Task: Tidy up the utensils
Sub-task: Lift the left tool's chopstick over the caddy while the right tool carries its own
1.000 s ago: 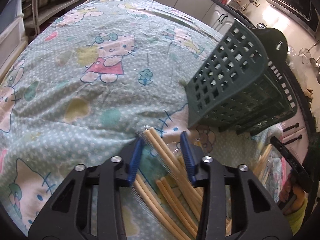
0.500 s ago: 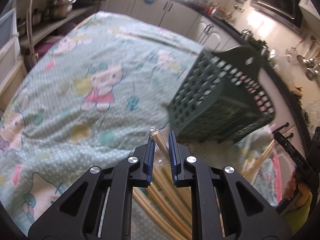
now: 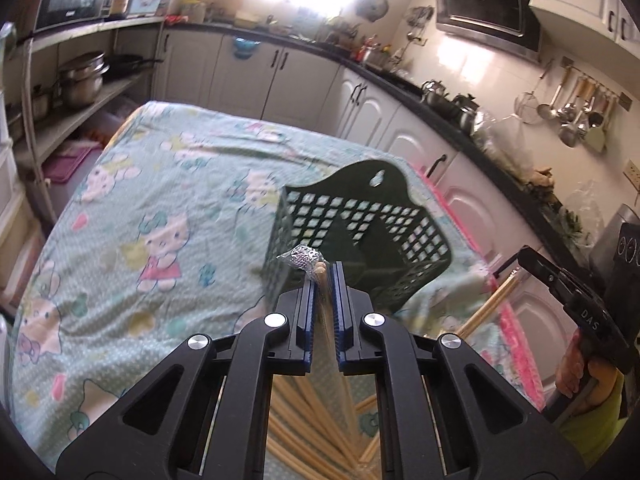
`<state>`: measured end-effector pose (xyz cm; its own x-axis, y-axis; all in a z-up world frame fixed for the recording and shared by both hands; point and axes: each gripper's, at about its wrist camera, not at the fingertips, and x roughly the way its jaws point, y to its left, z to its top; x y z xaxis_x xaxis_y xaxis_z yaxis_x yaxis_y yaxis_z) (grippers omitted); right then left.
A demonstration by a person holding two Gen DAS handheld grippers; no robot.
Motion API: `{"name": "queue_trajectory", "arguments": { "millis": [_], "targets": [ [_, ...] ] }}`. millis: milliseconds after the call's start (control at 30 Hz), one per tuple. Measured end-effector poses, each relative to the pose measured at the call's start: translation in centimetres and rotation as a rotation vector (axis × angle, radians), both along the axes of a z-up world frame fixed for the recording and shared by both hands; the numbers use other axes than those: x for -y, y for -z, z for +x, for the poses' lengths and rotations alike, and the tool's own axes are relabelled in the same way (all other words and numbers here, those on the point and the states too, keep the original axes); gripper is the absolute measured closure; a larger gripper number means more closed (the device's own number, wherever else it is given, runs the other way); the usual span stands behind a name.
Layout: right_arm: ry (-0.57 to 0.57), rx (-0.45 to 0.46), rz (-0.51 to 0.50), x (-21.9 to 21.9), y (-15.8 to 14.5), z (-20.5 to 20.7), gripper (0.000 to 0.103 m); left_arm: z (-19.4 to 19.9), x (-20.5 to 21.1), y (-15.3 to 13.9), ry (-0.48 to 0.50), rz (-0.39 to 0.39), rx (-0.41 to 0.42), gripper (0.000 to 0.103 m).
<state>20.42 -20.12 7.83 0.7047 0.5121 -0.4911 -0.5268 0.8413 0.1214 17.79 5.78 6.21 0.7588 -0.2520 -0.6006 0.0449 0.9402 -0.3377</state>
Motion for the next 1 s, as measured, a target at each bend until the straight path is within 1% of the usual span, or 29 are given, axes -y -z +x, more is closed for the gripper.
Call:
{"name": "queue_trajectory", "arguments": {
  "millis": [400, 600, 1000],
  "targets": [
    [-0.063, 0.086, -0.023, -2.5, -4.0, -1.7, 0.102, -0.4, 2.3, -4.3, 0.06, 0.038, 0.098, 0.1],
    [-0.087, 0.111, -0.012, -3.0, -5.6, -2.1, 0.102, -0.3, 3.0, -6.2, 0.089, 0.036, 0.131, 0.1],
    [-0.103, 0.179, 0.015, -3.9, -9.1, -1.9, 0.102, 0.2, 2.9, -9.7, 0.091, 0.052, 0.213, 0.1]
  ]
}}
